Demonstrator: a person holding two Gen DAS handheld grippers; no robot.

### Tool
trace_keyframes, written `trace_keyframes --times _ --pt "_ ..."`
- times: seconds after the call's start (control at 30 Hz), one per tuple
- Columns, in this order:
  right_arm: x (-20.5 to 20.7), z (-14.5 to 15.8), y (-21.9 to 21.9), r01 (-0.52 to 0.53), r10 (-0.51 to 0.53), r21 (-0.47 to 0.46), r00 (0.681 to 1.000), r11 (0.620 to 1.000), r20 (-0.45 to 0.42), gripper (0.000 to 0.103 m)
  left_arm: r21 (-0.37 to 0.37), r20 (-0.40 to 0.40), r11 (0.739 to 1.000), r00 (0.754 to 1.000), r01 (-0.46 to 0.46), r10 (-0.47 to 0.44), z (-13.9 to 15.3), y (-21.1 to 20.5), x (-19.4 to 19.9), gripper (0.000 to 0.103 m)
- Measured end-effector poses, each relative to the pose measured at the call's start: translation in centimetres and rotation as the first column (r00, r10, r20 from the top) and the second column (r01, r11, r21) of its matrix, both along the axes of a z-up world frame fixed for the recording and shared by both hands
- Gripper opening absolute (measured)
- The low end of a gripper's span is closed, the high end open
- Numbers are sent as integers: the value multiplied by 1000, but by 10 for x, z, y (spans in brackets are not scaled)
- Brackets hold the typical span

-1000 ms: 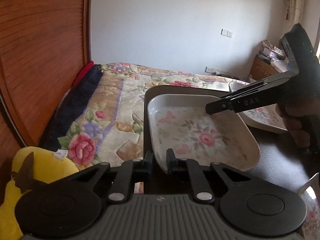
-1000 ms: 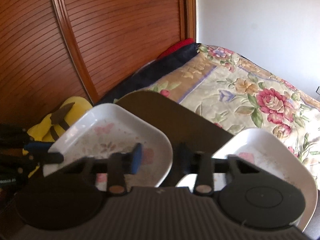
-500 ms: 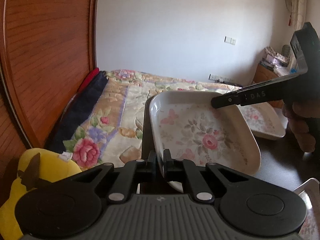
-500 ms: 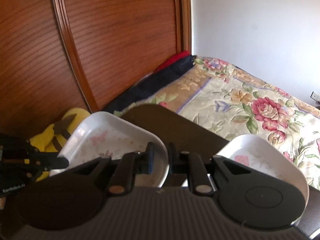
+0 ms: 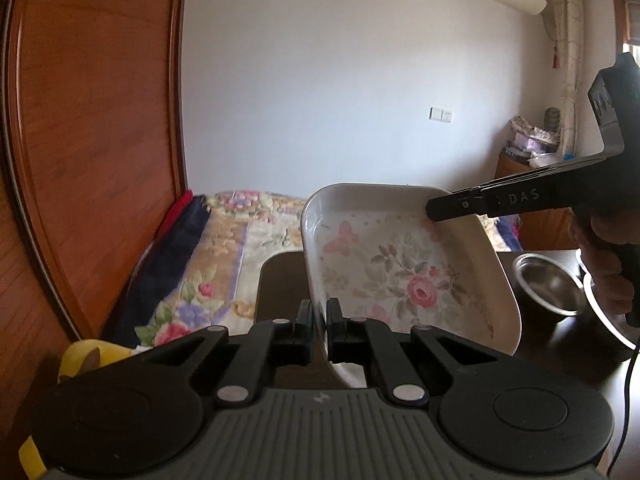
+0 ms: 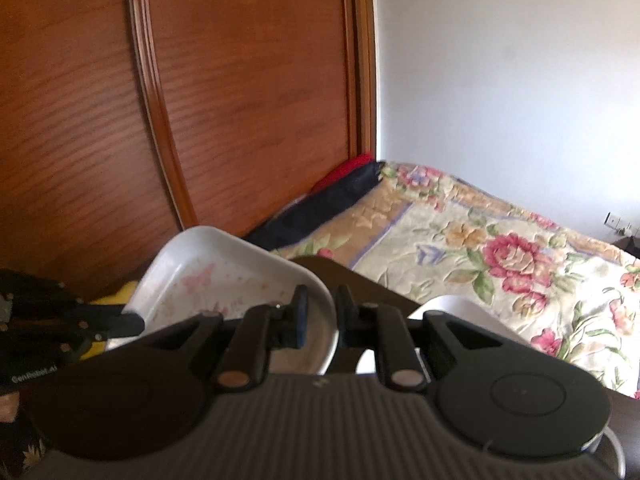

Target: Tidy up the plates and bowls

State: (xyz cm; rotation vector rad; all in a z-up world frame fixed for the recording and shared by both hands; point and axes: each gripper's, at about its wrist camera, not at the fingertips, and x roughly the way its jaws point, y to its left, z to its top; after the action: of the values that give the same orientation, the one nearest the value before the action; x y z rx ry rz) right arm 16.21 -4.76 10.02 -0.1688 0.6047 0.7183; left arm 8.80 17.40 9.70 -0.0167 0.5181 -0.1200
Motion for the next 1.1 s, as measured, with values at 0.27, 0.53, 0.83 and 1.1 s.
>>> trace_keyframes --times 0.27,0.53,0.83,1.1 --pt "-38 22 -37 18 -20 34 998 999 56 17 21 39 999 999 29 -30 18 -31 -37 14" --pt "-72 23 -67 26 -30 54 997 998 77 17 39 36 998 998 54 -55 19 -60 -66 14" --pt "-99 6 -101 64 -68 77 996 995 56 17 21 -1 995 995 96 -96 -5 -94 -88 13" --pt "-116 -19 -130 103 -105 83 994 991 17 17 10 -31 991 991 131 -130 -24 -119 -101 13"
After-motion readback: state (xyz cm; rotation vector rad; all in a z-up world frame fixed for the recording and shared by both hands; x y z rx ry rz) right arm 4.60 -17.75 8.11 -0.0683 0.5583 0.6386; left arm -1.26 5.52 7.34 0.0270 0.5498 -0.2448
